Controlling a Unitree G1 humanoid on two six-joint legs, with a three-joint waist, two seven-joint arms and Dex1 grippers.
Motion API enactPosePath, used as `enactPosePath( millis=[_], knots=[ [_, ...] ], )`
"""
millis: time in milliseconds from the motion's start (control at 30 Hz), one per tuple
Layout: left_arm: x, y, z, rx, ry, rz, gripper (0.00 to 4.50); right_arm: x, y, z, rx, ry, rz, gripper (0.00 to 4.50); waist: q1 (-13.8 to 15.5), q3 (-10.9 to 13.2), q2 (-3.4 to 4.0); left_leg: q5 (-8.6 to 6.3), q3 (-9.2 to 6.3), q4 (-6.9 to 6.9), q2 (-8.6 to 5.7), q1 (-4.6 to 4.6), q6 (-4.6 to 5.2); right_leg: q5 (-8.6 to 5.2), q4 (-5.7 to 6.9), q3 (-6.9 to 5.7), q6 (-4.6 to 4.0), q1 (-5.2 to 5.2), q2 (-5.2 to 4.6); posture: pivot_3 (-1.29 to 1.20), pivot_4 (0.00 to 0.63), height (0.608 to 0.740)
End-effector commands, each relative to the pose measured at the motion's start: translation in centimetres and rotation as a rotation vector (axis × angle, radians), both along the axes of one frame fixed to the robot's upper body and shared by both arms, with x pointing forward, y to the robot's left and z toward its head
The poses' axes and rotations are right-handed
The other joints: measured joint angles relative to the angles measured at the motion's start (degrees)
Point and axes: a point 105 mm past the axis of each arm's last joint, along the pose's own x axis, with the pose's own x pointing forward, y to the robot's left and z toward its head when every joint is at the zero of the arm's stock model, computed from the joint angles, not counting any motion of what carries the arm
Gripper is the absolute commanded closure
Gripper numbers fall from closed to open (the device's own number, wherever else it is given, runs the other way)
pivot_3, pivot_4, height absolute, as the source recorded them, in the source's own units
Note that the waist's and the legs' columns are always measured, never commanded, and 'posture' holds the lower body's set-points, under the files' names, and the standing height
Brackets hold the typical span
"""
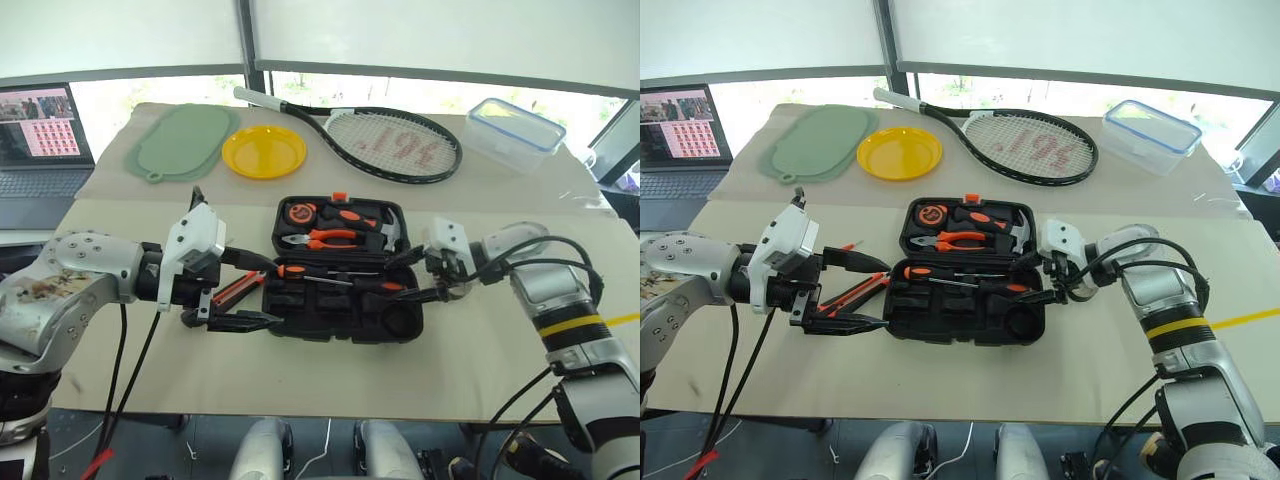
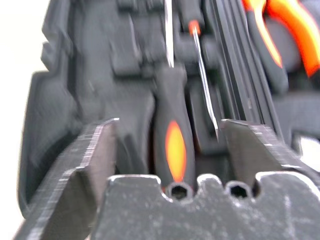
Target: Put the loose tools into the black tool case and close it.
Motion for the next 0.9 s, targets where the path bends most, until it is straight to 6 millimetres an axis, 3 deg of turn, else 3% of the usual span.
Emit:
enactPosePath(
  millis=[33, 200, 400, 733, 900],
  knots=[
    [0.1, -0.3, 0.8, -0.003, -0.054, -0.013, 0.00, 0.6, 1.1, 1.9, 0.068, -0.049, -0.034, 0.73, -0.07, 0.00, 0.00, 0.00, 0.00, -0.01, 0.00, 0.00, 0.00, 0.00, 0.00, 0.00, 0.00, 0.00, 0.00, 0.00, 0.150, 0.738],
    [0.3, -0.4, 0.6, -0.003, -0.057, -0.012, 0.00, 1.4, 2.3, 0.4, 0.081, -0.012, -0.099, 2.33, -0.08, 0.00, 0.01, 0.00, 0.02, -0.01, -0.03, 0.00, 0.00, 0.00, -0.01, -0.01, 0.00, 0.00, -0.01, 0.00, 0.150, 0.738],
    [0.5, -0.3, 0.6, -0.003, -0.059, -0.010, 0.00, 0.6, 3.3, -1.3, 0.066, 0.034, -0.085, 4.41, -0.05, 0.01, 0.01, 0.00, 0.02, -0.01, -0.02, -0.02, 0.00, 0.00, -0.02, -0.02, 0.00, 0.00, -0.02, 0.00, 0.150, 0.738],
    [0.8, -0.4, 0.5, -0.007, -0.065, -0.007, 0.00, -0.2, 3.3, -6.2, -0.152, 0.034, -0.108, 4.47, -0.51, -0.02, -0.02, 0.00, 0.01, -0.03, -0.01, 0.06, 0.00, 0.00, -0.01, -0.02, 0.00, 0.06, 0.00, 0.00, 0.150, 0.738],
    [1.0, -0.4, 0.4, -0.009, -0.068, -0.002, 0.00, -0.1, 3.5, -5.8, -0.163, -0.014, -0.106, 4.47, -0.59, -0.08, -0.10, 0.01, 0.02, -0.02, 0.00, 0.19, -0.03, -0.01, 0.04, -0.01, -0.01, 0.16, 0.01, 0.00, 0.150, 0.738]
  ],
)
